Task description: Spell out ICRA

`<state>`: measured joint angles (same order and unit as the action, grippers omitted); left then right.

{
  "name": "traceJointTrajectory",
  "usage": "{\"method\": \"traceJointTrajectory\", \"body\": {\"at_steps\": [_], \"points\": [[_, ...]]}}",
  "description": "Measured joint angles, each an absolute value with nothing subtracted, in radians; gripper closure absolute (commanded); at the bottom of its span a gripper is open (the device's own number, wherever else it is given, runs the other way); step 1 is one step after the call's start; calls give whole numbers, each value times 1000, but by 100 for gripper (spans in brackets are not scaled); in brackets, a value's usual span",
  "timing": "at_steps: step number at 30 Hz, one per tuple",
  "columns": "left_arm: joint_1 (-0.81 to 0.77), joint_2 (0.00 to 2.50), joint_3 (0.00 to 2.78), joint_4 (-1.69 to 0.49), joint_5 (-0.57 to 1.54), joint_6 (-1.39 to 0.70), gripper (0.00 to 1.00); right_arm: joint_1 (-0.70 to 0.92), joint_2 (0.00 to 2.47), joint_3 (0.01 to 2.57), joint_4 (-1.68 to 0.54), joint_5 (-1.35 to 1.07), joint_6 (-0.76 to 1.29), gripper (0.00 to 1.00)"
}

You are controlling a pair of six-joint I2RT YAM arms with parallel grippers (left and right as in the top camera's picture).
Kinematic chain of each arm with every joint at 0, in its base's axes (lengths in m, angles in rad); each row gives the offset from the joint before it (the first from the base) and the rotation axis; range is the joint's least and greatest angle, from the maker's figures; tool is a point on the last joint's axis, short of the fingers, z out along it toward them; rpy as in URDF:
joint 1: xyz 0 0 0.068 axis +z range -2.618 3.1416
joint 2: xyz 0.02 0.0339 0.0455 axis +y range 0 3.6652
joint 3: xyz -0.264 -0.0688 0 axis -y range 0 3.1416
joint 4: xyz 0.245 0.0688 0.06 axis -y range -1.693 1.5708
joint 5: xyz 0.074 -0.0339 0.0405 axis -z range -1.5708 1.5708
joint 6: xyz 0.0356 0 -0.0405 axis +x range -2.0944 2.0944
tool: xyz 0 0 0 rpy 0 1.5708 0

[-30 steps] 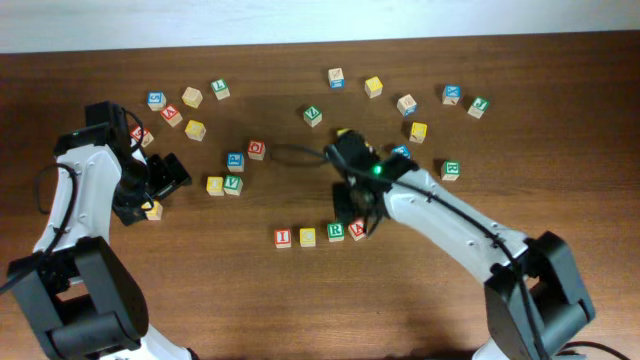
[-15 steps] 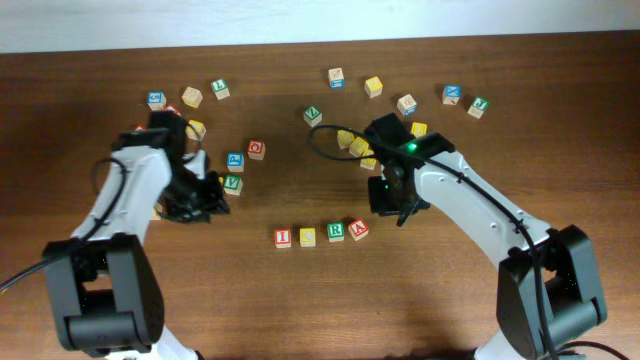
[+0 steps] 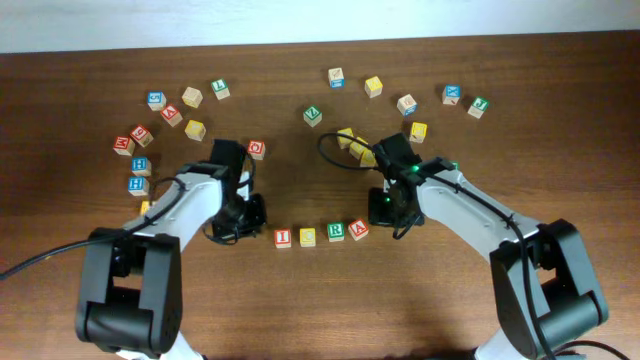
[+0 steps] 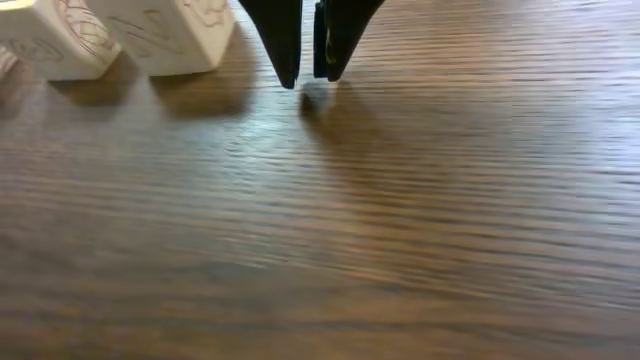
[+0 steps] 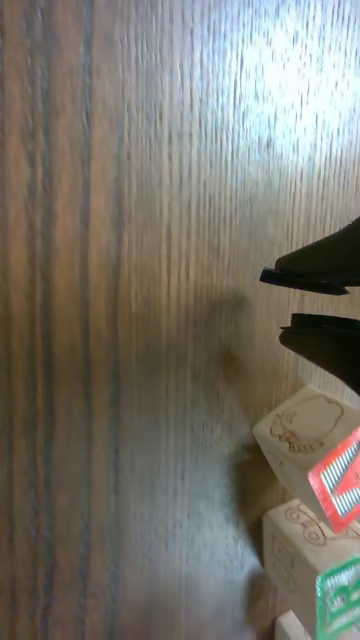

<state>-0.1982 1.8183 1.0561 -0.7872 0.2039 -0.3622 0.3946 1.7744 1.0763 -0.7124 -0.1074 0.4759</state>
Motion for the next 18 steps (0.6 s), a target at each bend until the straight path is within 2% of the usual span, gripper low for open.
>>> {"method": "traceJointTrajectory", "body": {"at_steps": [5, 18], "points": [[-243, 1818, 1056, -797, 208, -364, 100, 427, 1774, 1053, -683, -116, 525, 96], [-245, 1818, 1056, -821, 255, -365, 100, 427, 1774, 1029, -655, -203, 550, 96]]}}
